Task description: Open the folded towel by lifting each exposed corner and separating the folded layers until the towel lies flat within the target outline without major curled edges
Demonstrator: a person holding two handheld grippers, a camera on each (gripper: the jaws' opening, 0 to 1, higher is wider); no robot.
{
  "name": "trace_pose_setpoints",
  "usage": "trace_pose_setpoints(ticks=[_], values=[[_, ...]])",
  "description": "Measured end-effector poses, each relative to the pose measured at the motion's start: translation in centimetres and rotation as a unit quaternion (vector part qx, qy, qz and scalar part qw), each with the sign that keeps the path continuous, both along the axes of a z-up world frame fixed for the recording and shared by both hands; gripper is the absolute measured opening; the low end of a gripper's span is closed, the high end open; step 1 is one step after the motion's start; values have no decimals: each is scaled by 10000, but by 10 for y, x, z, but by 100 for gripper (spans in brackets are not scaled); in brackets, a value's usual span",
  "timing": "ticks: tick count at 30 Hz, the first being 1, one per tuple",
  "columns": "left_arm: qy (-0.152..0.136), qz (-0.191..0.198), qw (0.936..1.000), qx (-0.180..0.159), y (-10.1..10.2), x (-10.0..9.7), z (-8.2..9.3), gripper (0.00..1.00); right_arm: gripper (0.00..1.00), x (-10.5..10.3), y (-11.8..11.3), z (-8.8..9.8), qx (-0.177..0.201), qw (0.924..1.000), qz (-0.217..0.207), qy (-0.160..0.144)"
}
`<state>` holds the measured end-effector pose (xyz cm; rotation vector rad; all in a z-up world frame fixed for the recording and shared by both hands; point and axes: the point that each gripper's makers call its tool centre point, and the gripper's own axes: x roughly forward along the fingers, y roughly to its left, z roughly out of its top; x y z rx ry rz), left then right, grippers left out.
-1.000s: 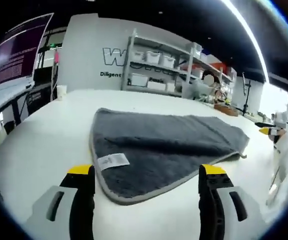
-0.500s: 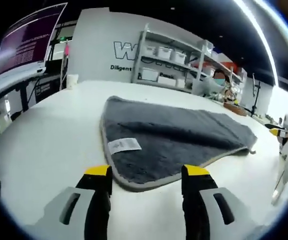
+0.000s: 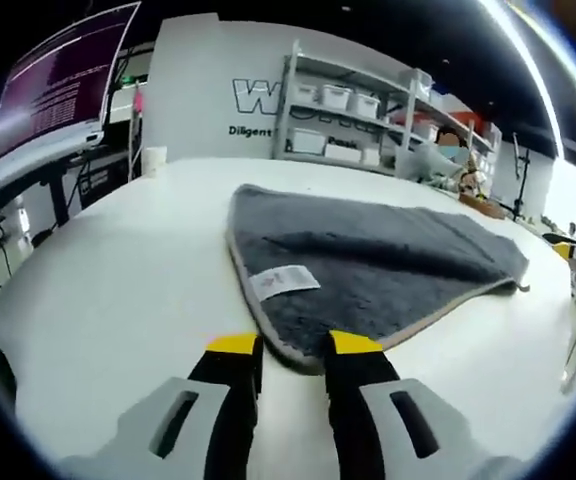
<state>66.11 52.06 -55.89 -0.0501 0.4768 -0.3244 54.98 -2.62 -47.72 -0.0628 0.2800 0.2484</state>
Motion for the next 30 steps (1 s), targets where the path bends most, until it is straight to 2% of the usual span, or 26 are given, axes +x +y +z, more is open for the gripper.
trace_pose_setpoints(ticks=[3,7,14,30], values=[[-13,-90,9998,191,2,1,-1,10,88,0,-1,-2,-35,10000,10,29],[27,-210,9996,166,0,0,1,4,87,0,-2,-4,-15,10000,1,58],[160,-235,9984,490,9,-10,5,3,86,0,-3,-4,-21,10000,0,68],[363,-236,9973,596,15,-22,-1,4,85,2,-6,-7,1,9999,-46,107]])
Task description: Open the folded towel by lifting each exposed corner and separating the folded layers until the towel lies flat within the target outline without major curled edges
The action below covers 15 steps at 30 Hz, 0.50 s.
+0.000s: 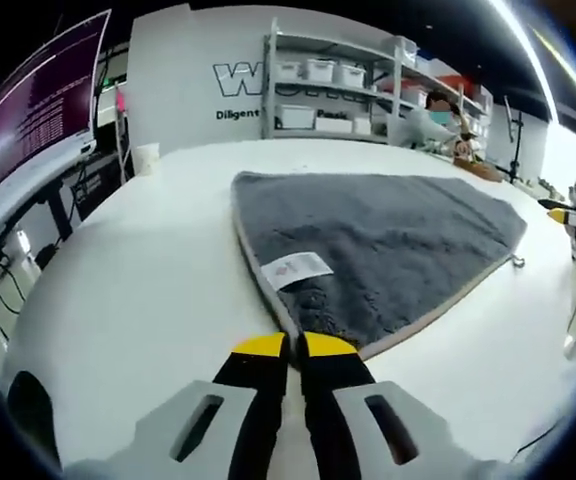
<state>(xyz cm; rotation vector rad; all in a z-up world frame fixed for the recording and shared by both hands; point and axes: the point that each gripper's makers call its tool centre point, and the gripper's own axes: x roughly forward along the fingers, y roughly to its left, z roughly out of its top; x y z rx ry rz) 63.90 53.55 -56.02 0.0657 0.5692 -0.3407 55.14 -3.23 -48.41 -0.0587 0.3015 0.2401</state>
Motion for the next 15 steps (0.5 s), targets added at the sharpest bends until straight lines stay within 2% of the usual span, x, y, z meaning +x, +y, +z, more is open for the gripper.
trace_pose_setpoints(ticks=[4,9,15], values=[[4,34,10000,82,2,-1,1,10,85,0,-2,0,6,10000,-30,3],[-76,137,9995,259,7,-4,13,25,84,1,-9,-3,28,9999,-114,30],[-316,-4,9993,215,-9,-8,36,43,83,2,-20,-10,70,9995,-273,104]])
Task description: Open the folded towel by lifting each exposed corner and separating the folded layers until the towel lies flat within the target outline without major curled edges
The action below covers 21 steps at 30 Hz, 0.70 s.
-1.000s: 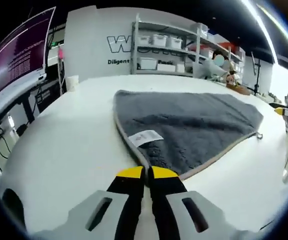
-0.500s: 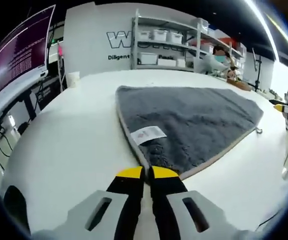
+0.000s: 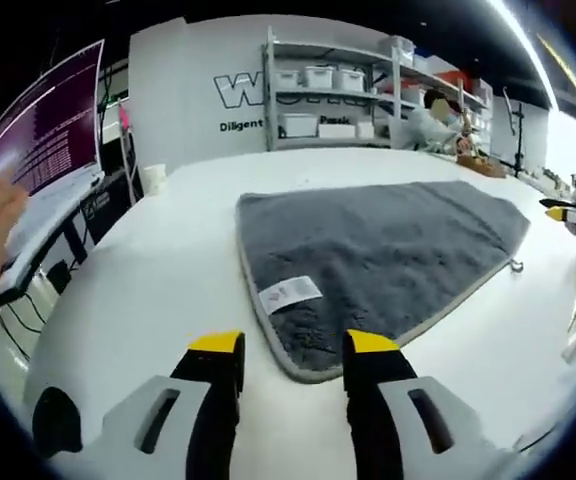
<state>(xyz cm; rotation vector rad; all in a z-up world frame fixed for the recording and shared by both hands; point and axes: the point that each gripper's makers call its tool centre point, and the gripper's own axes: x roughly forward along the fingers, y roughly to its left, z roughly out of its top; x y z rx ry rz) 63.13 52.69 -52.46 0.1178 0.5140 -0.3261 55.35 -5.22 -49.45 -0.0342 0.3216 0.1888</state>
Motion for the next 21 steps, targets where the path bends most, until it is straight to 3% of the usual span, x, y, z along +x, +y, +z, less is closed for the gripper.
trace_pose_setpoints(ticks=[9,21], values=[[-153,-425,9985,-314,-30,-2,16,63,81,3,-26,-14,44,9989,-450,139],[-174,-800,9955,-486,-48,-5,24,83,79,16,-49,-30,205,9959,-827,299]])
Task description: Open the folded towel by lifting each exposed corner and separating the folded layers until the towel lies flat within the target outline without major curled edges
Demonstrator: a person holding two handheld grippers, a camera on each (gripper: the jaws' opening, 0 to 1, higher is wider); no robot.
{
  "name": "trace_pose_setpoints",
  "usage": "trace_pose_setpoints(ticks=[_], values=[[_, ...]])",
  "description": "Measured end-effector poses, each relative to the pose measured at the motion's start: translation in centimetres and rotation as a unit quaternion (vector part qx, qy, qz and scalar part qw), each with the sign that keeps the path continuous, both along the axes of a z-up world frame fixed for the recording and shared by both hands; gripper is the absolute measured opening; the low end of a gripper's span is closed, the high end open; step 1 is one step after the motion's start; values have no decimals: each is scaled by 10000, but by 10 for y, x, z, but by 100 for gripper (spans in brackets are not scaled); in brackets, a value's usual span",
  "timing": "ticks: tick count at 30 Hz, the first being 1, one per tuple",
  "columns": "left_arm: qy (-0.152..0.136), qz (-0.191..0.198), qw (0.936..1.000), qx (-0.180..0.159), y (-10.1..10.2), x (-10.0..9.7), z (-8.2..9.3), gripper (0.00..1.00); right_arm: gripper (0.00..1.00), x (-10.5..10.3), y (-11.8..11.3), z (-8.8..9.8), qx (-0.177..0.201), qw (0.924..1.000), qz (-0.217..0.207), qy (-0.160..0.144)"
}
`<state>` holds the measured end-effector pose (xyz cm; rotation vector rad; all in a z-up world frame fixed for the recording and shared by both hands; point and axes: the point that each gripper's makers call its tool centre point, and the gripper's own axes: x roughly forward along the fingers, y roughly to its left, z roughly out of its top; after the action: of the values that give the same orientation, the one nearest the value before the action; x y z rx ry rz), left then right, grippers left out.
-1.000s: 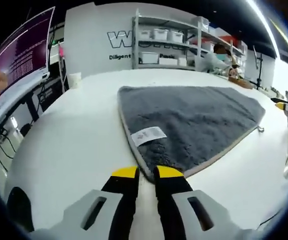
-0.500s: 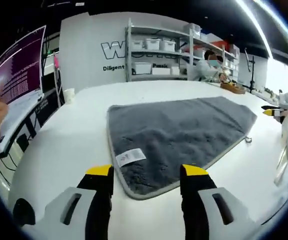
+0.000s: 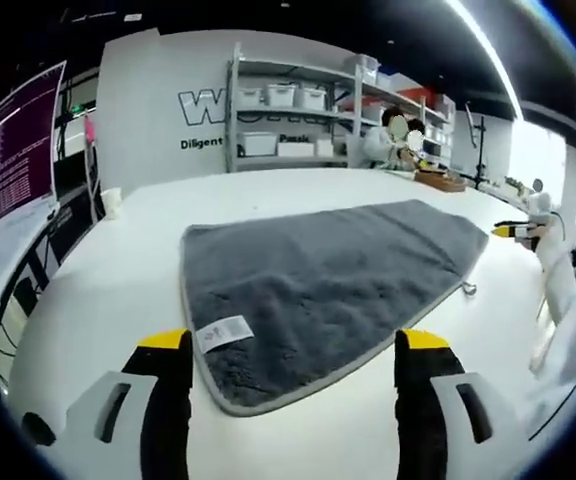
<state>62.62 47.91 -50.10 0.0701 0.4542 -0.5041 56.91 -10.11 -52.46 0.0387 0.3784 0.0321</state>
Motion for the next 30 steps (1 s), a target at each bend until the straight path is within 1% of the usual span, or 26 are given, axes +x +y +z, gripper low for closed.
trace_pose_setpoints(ticks=[5,8,13,16,19,25,30], values=[[-6,-53,10000,-43,-2,-2,2,87,78,6,-7,-6,106,9999,-90,35],[-26,-55,10000,-19,-2,-3,3,89,77,8,-16,-12,176,9996,-205,64],[-33,-159,9998,-62,-6,-5,6,90,73,10,-30,-20,145,9990,-412,123],[-37,-227,9996,-136,-11,-6,8,91,69,10,-40,-23,137,9983,-547,132],[-36,-256,9996,-118,-11,-5,9,92,63,11,-53,-26,53,9973,-716,129],[-17,-297,9995,-93,-13,-5,9,92,53,10,-65,-33,1,9960,-878,179],[-19,-270,9996,-79,-12,-5,8,92,39,9,-72,-34,-69,9951,-981,109]])
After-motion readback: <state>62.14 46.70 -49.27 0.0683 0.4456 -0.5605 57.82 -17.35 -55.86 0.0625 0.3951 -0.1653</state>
